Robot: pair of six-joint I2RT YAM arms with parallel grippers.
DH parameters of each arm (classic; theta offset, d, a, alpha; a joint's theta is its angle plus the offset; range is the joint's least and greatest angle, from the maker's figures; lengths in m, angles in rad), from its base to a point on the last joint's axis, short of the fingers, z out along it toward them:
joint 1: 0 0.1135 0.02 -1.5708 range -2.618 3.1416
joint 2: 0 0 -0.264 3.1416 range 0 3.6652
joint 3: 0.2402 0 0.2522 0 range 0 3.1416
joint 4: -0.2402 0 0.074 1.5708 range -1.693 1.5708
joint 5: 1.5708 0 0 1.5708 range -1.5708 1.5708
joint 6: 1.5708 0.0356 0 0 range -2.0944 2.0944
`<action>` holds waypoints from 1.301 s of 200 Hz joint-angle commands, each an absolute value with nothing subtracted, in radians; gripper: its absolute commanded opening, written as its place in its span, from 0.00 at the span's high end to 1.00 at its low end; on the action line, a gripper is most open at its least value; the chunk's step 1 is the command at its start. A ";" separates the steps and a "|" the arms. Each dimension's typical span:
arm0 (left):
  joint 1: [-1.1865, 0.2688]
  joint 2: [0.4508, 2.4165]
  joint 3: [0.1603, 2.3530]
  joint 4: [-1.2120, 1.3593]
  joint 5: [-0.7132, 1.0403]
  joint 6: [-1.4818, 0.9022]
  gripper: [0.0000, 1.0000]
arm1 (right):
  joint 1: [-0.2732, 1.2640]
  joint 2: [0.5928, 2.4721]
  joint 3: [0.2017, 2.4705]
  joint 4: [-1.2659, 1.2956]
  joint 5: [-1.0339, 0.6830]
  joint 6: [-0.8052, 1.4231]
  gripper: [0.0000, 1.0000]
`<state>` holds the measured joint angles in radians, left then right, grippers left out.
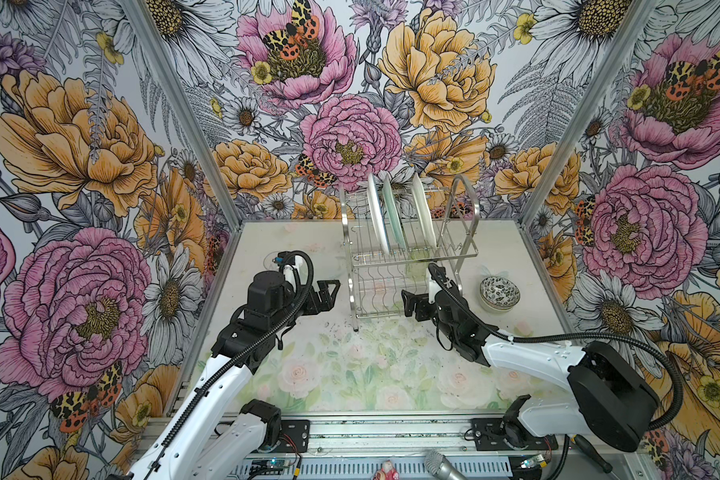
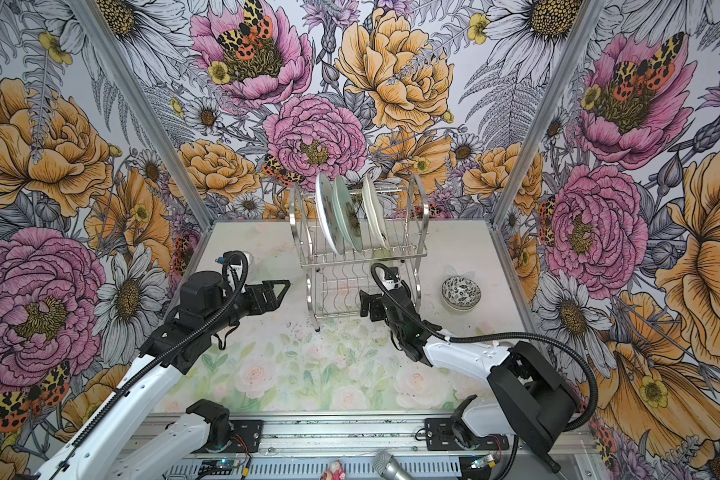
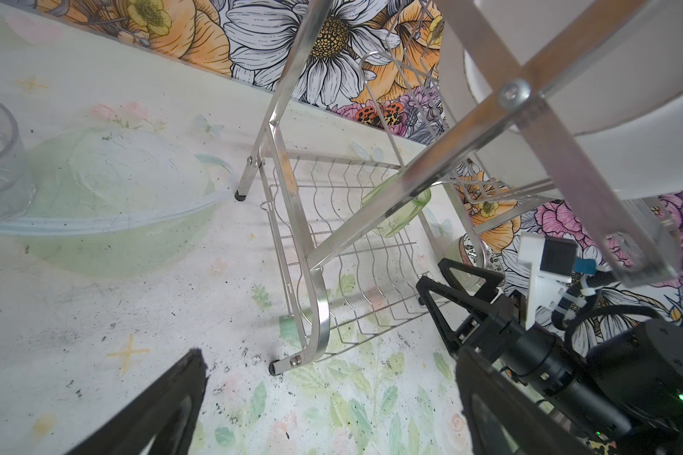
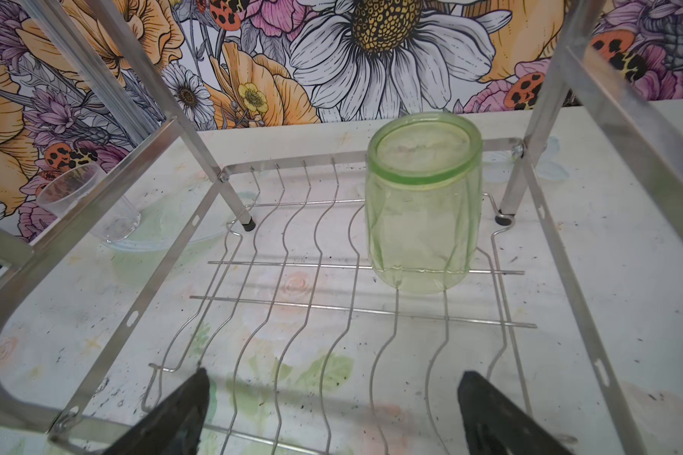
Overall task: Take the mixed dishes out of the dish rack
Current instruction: 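Lower the open right gripper around the green glass in the rack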
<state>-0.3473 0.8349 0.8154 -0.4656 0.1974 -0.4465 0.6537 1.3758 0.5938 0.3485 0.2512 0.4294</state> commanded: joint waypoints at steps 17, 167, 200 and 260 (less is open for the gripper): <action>-0.323 0.833 0.819 -0.441 0.179 -0.403 0.01 | 0.604 1.470 0.696 0.421 0.189 0.368 0.01; -0.211 0.891 0.815 -0.414 0.241 -0.361 0.01 | 0.494 1.681 0.850 0.486 0.193 0.260 0.01; -0.207 0.906 0.818 -0.409 0.247 -0.360 0.01 | 0.484 1.693 0.858 0.489 0.190 0.253 0.01; -0.204 0.934 0.822 -0.399 0.246 -0.360 0.01 | 0.453 1.751 0.892 0.516 0.154 0.251 0.01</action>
<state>-0.2127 0.9268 0.8154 -0.4236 0.2291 -0.3851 0.4644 1.7180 0.8478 0.4709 0.1764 0.2596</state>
